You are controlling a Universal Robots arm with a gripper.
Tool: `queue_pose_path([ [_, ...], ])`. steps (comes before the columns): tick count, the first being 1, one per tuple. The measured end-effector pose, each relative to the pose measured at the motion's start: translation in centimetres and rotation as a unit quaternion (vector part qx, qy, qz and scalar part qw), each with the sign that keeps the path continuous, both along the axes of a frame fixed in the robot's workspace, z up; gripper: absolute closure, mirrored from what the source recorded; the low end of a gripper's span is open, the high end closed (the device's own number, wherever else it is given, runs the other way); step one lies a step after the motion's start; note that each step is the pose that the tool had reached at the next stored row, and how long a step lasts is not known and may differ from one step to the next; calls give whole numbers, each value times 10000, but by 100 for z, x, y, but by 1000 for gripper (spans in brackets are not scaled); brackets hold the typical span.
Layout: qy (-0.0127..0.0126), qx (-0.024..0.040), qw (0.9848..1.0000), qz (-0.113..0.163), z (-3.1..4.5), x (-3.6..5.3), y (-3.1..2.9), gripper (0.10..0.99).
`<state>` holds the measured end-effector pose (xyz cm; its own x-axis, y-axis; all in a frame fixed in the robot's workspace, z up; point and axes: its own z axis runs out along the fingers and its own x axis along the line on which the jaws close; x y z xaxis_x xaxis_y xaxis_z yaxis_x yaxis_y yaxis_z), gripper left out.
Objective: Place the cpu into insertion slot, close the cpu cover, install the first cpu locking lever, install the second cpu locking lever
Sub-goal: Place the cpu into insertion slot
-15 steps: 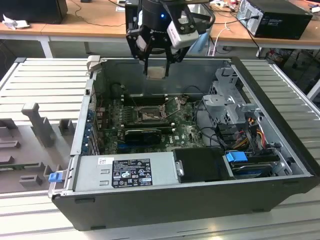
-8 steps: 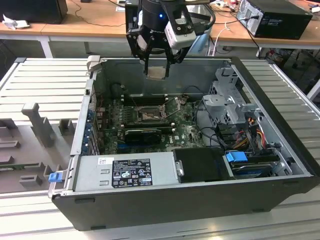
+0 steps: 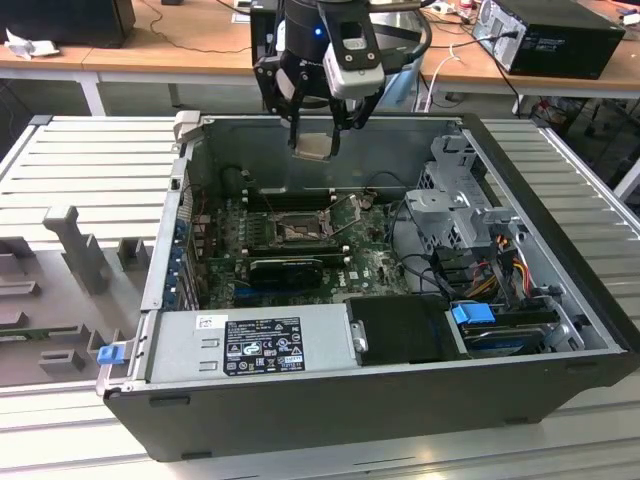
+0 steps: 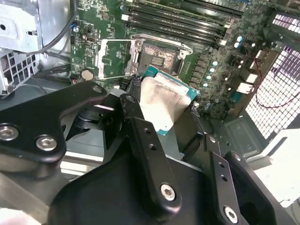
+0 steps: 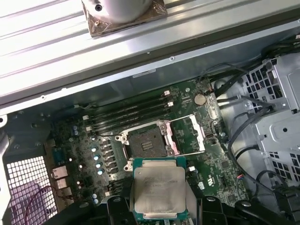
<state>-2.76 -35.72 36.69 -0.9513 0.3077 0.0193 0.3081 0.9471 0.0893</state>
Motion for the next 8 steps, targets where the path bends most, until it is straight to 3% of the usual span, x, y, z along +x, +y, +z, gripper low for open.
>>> queue_pose_path([
  [8, 0, 0, 9995, -307, -1, 0, 0, 557],
])
